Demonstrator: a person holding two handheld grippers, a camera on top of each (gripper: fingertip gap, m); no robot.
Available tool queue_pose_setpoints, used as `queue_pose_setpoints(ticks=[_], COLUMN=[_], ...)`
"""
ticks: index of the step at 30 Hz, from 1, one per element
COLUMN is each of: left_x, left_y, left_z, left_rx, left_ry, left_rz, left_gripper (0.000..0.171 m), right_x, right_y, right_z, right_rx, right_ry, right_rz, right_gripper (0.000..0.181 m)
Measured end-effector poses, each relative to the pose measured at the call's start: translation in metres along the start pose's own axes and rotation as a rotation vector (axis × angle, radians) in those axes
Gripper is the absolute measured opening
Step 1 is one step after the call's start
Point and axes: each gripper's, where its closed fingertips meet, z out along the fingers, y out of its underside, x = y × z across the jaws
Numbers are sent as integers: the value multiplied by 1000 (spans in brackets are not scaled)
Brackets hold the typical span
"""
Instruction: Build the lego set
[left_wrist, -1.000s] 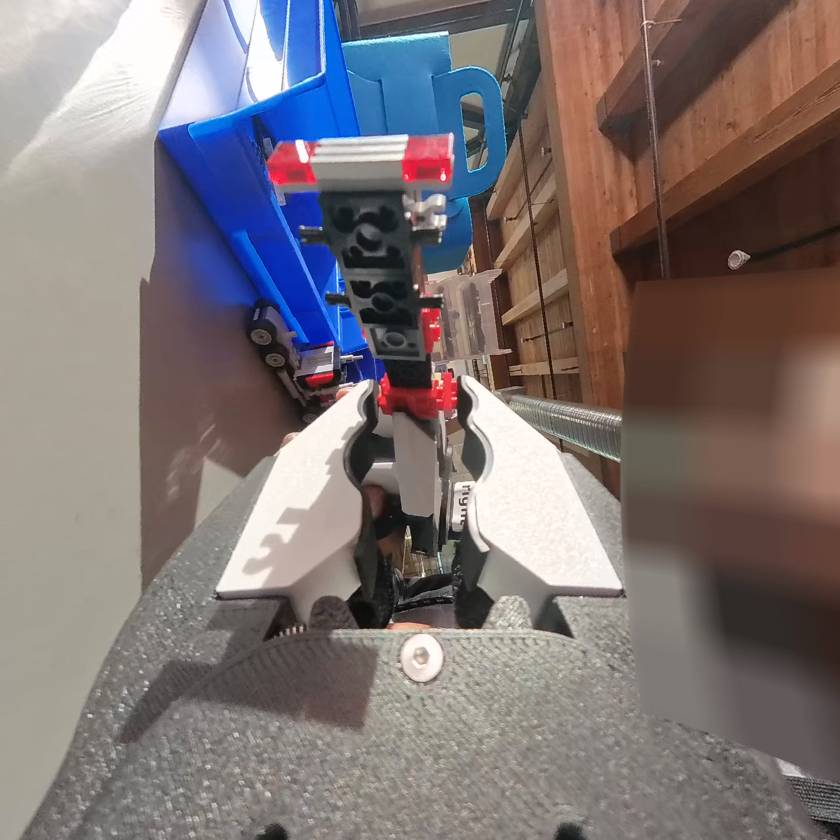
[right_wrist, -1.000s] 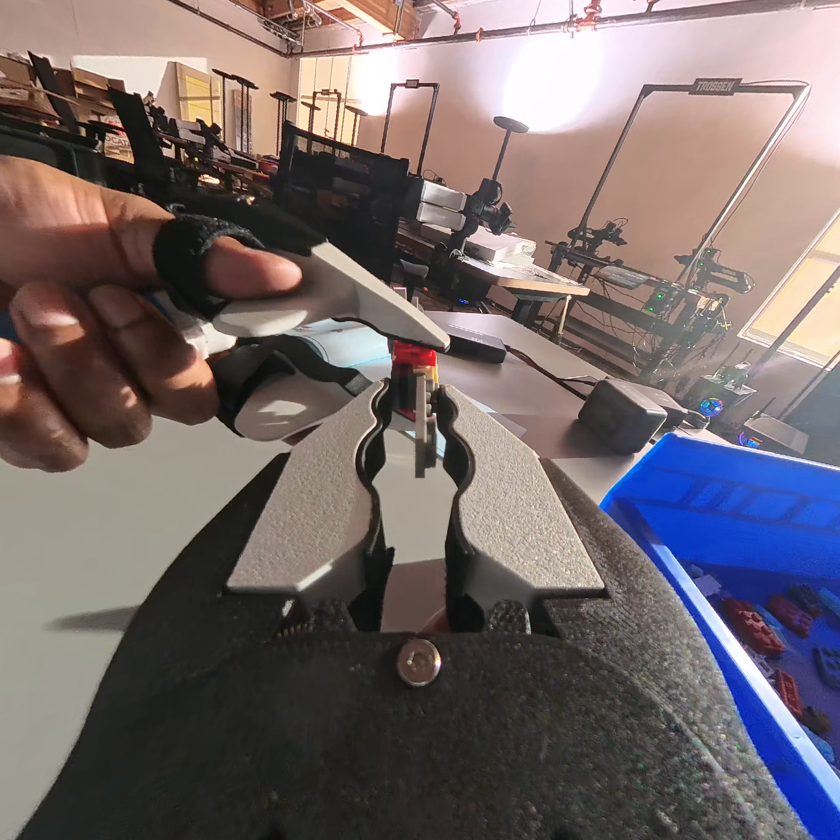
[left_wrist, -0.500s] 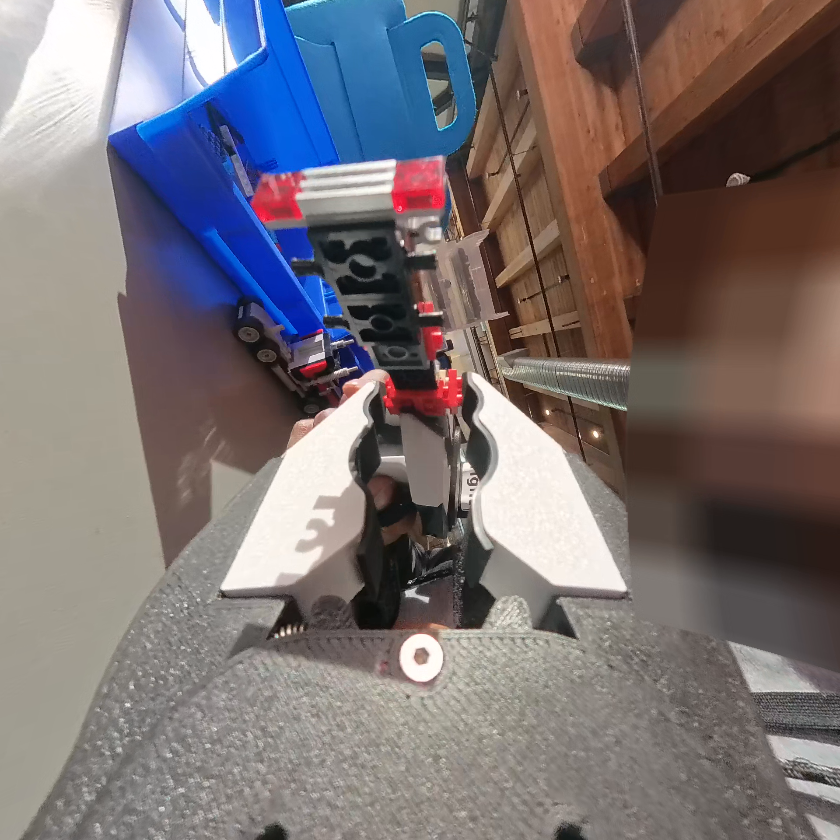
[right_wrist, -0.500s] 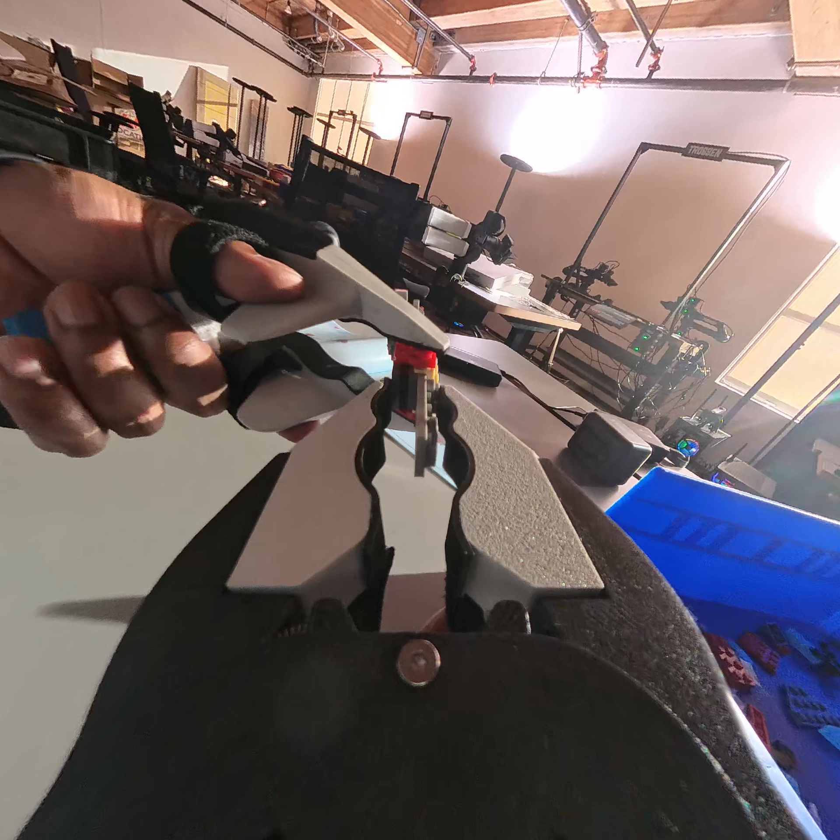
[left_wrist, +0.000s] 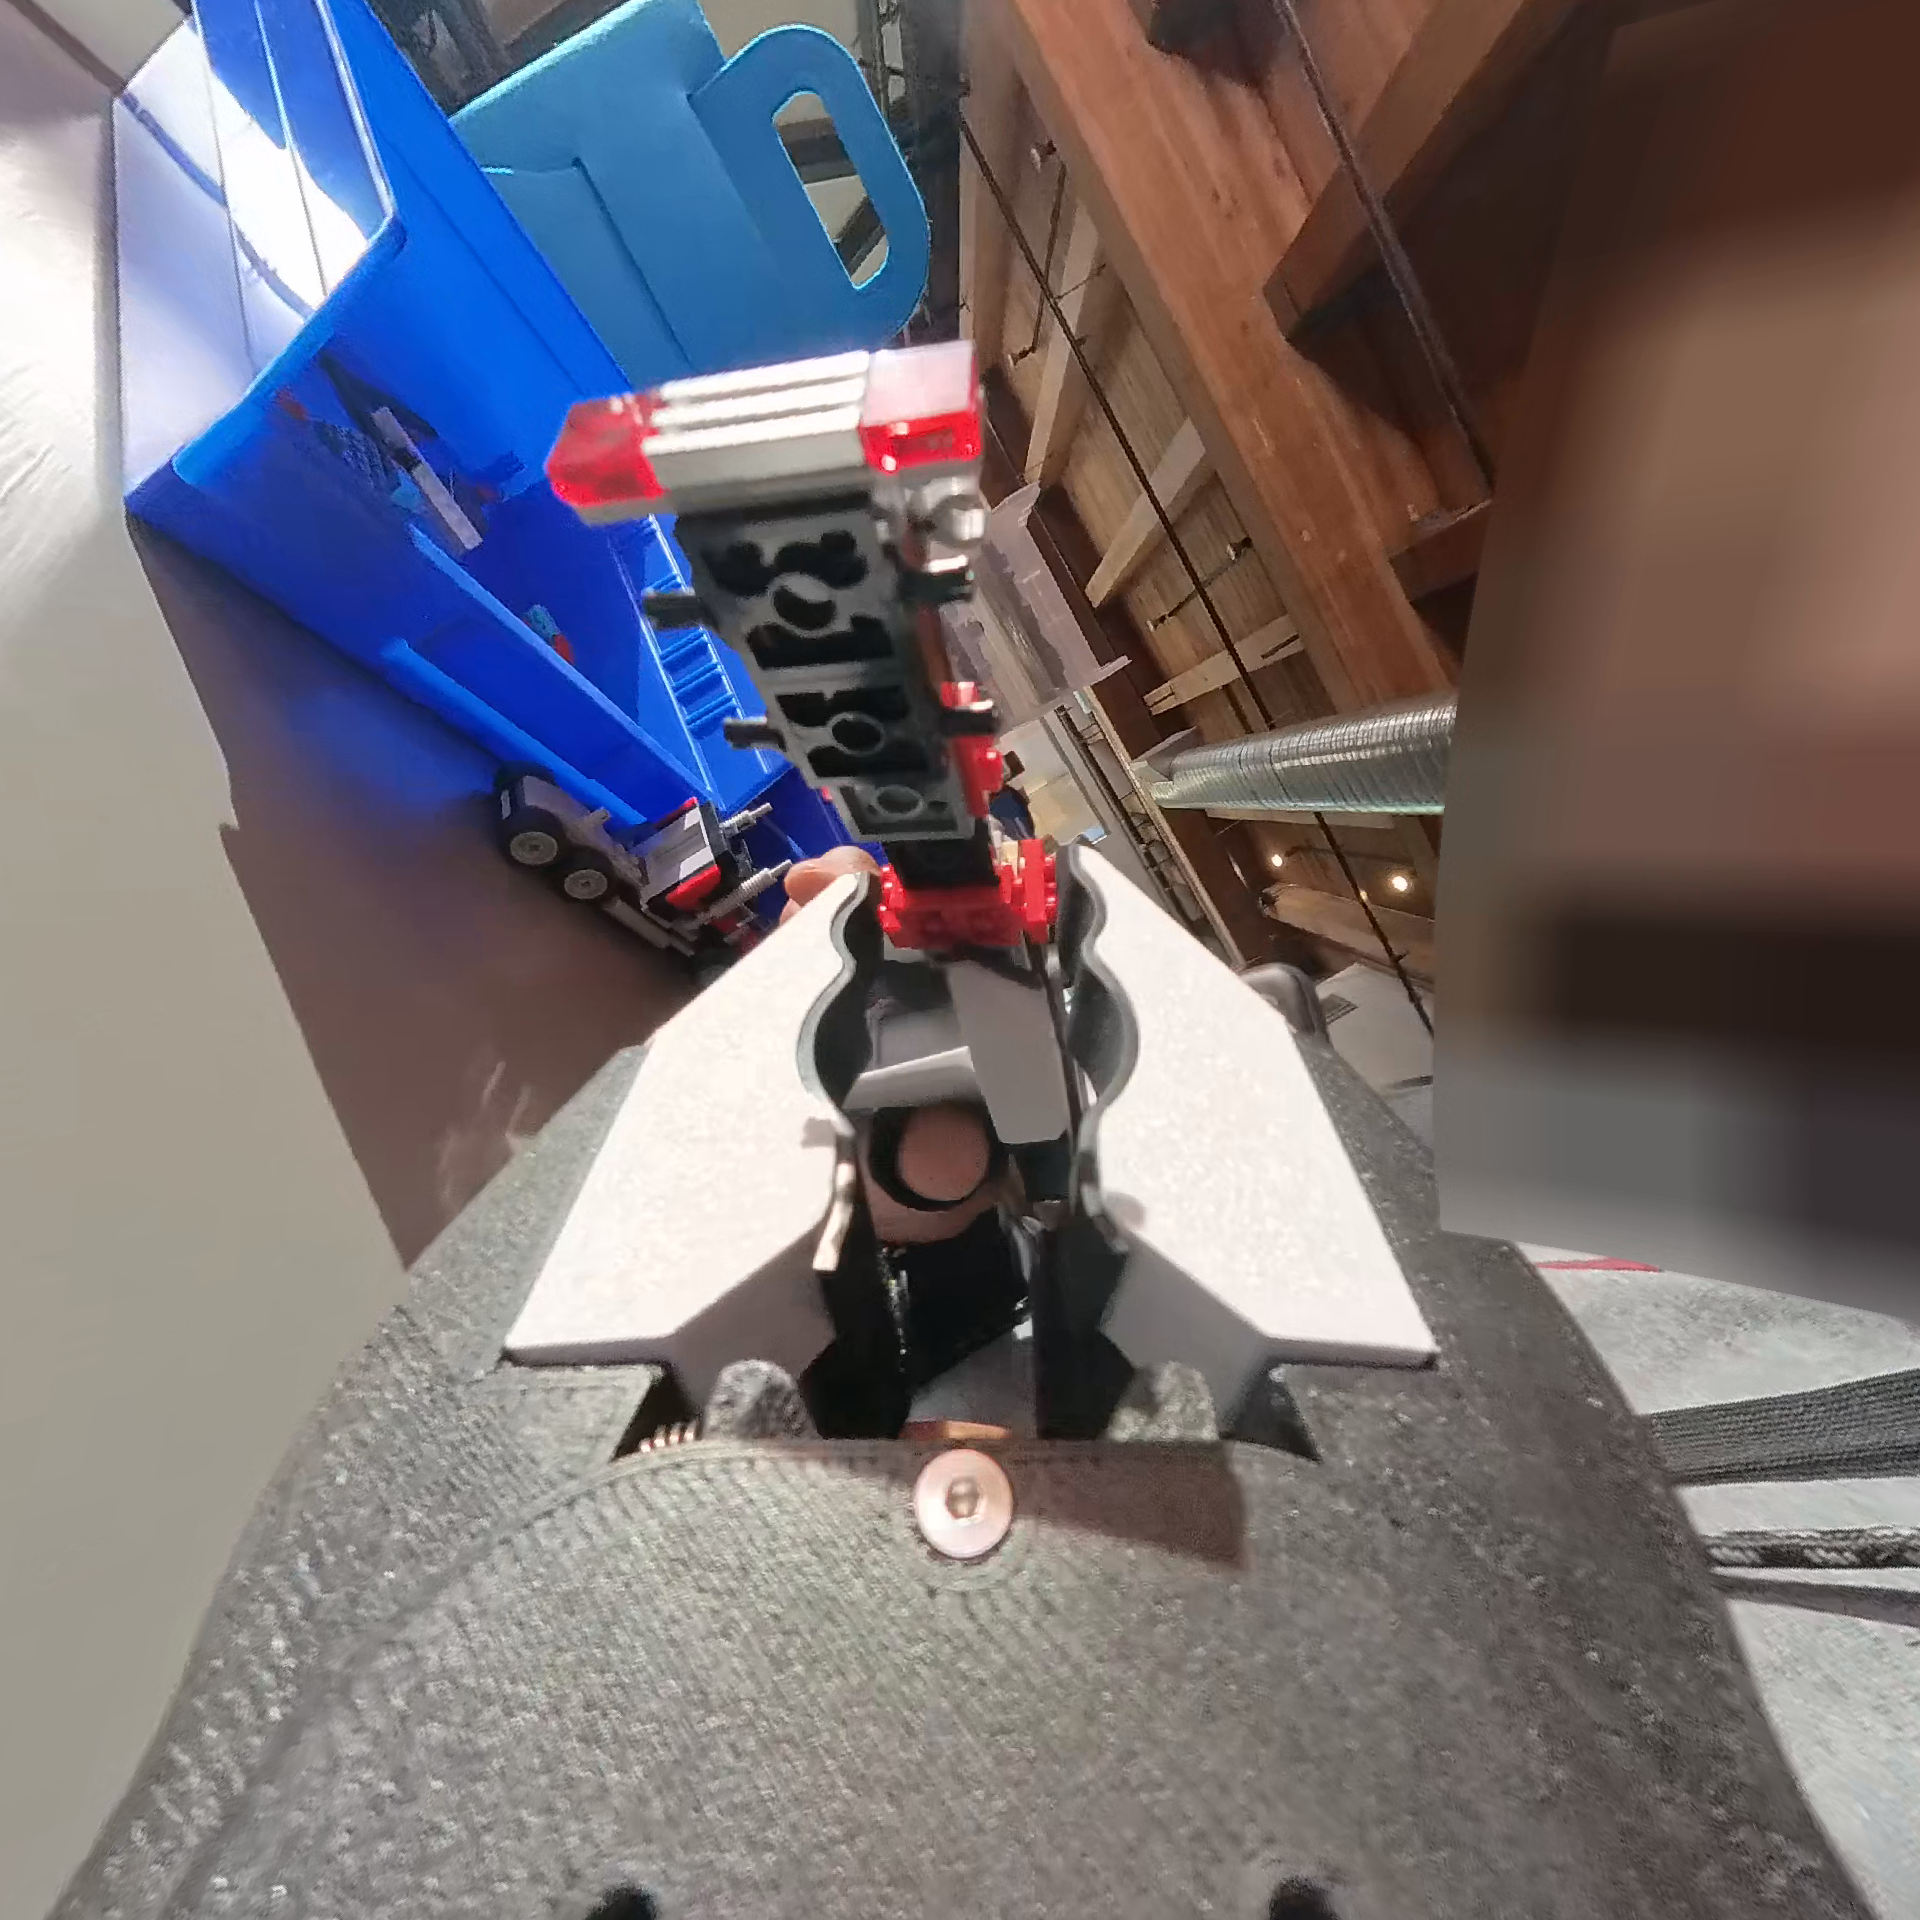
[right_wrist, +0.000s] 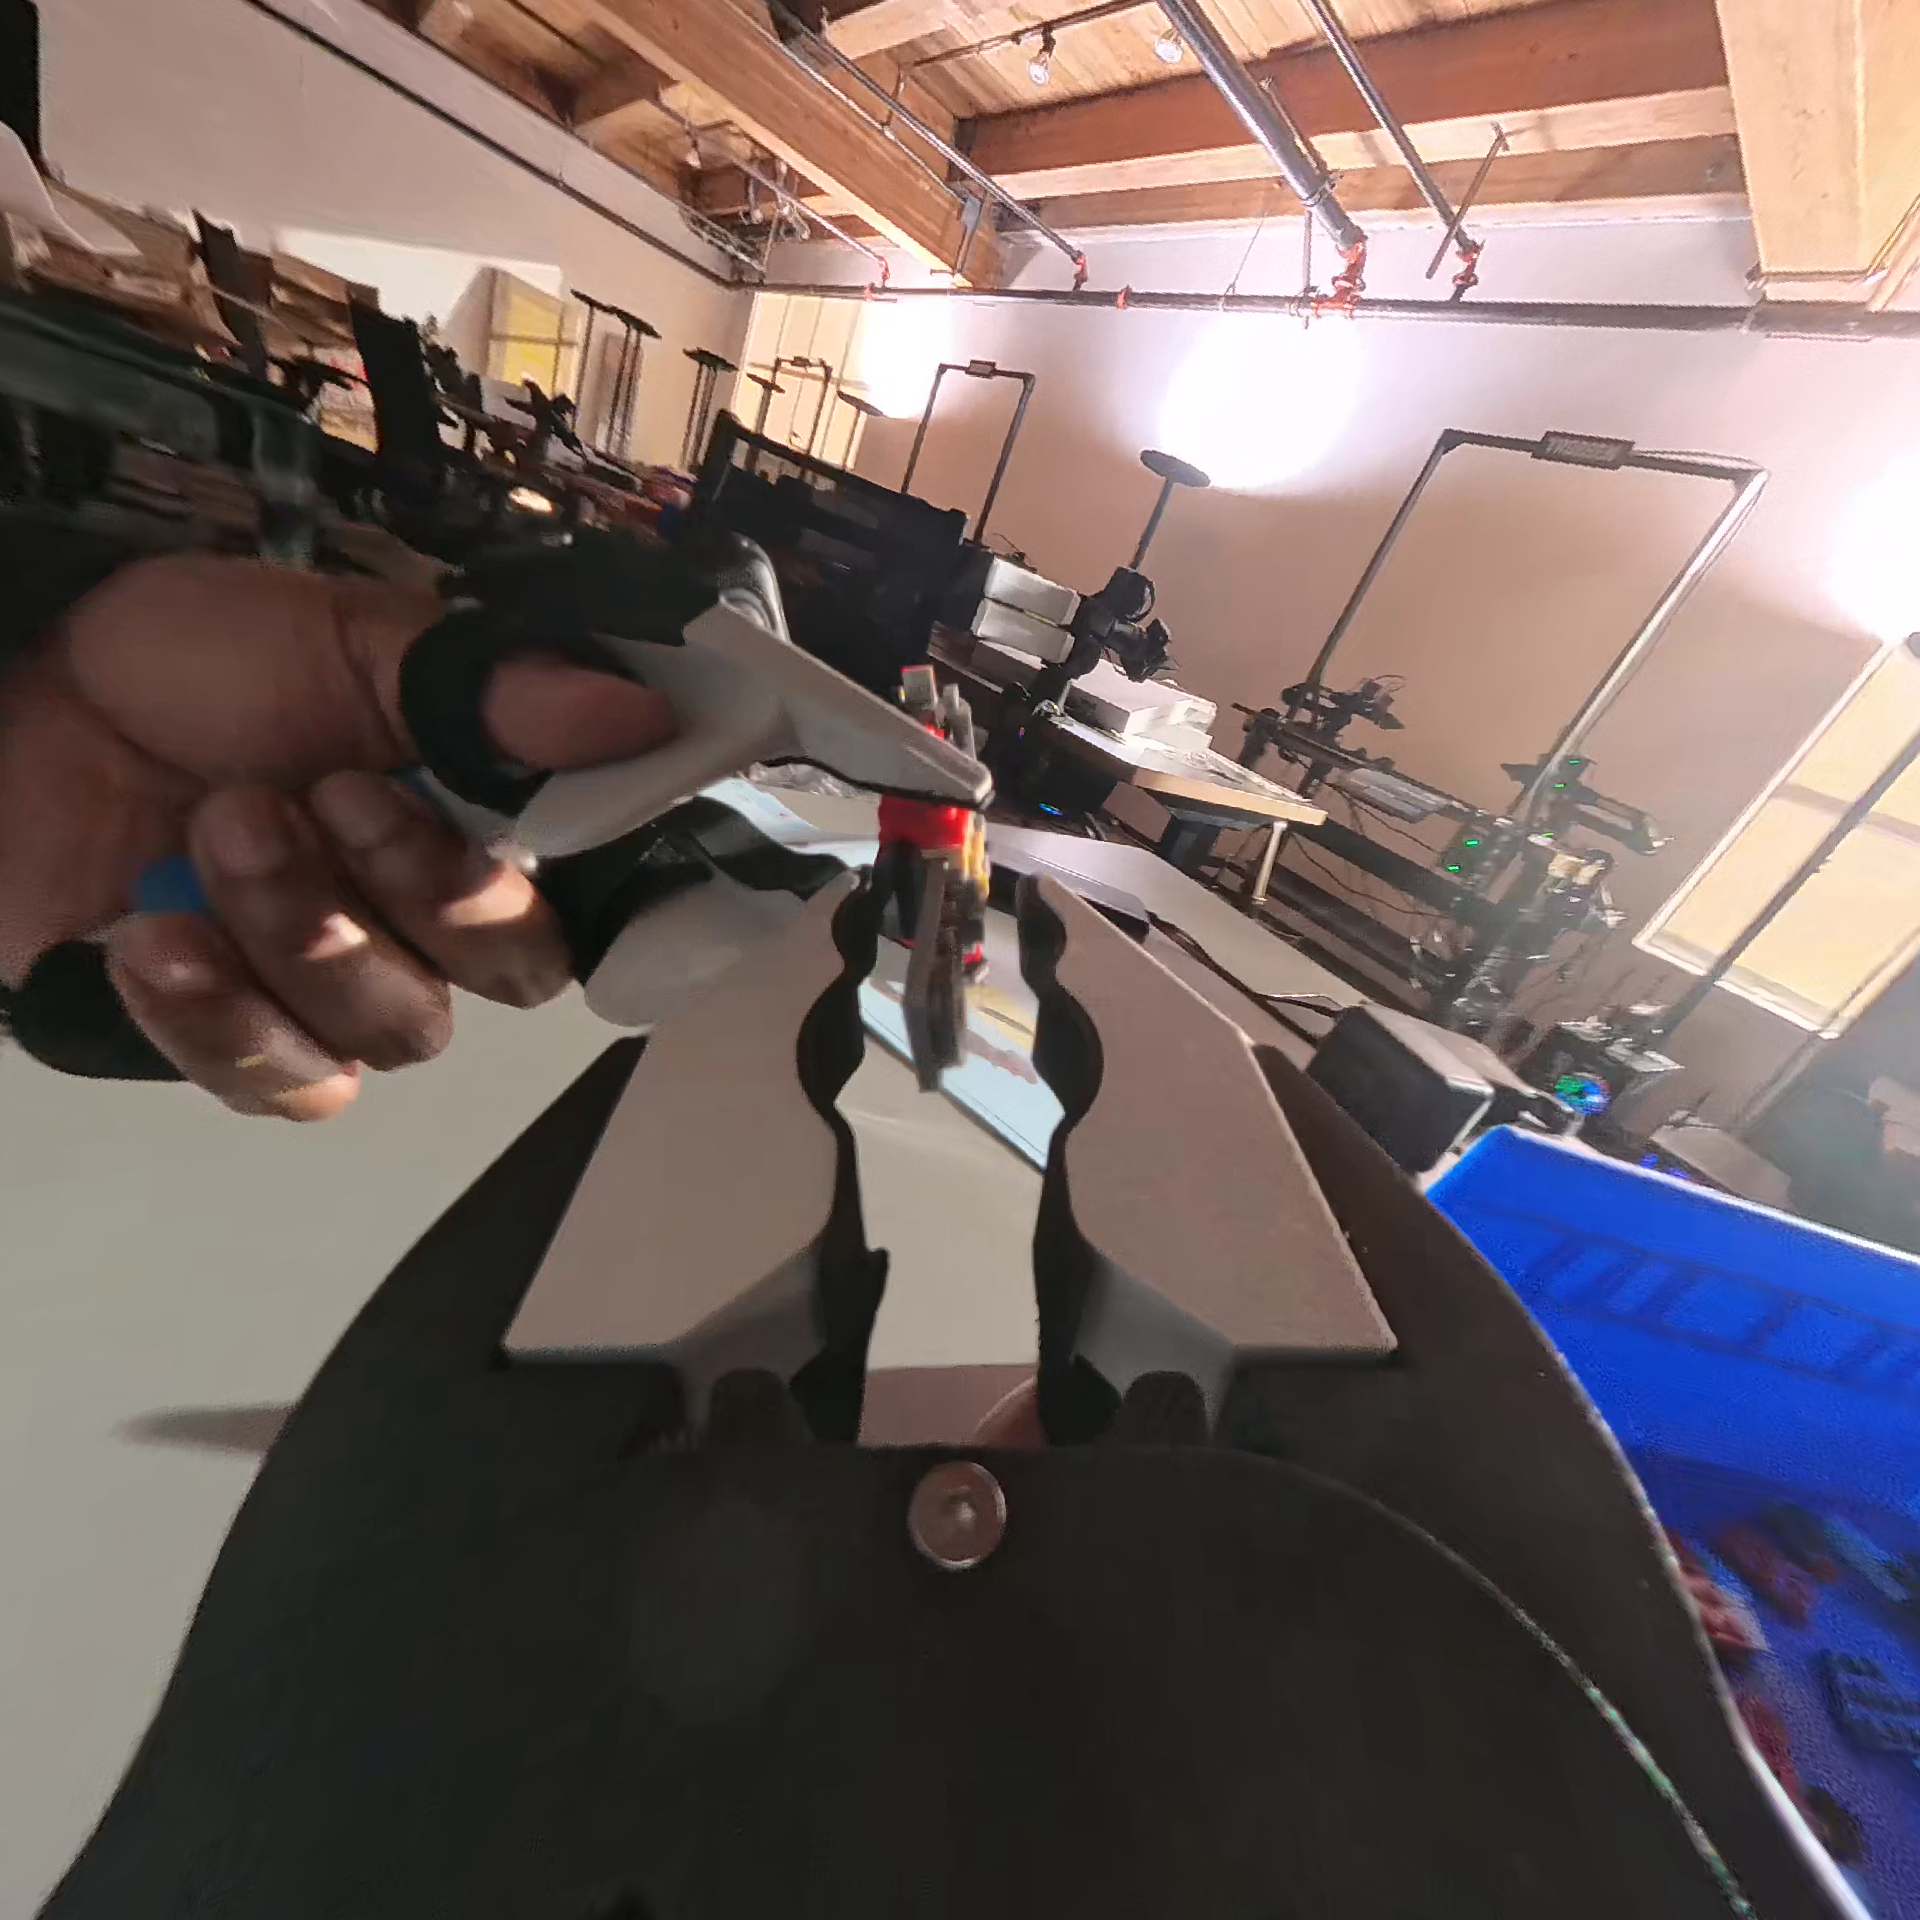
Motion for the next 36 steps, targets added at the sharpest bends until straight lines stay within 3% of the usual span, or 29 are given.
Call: queue_pose_setpoints(ticks=[10,17,36], left_x=[8,17,23], left_y=[5,9,15], left_z=[-13,-21,-25], left_rx=[-34,-33,-32], left_ry=[26,87,156], left_rz=[393,592,711], left_gripper=[35,35,36], right_x=[-6,-22,-30], right_y=[-13,-15,-20], right_z=[-8,-8,-12], right_rx=[106,98,116], right_ry=[-262,-412,-476], right_rz=[505,674,729], right_gripper=[36,34,29])
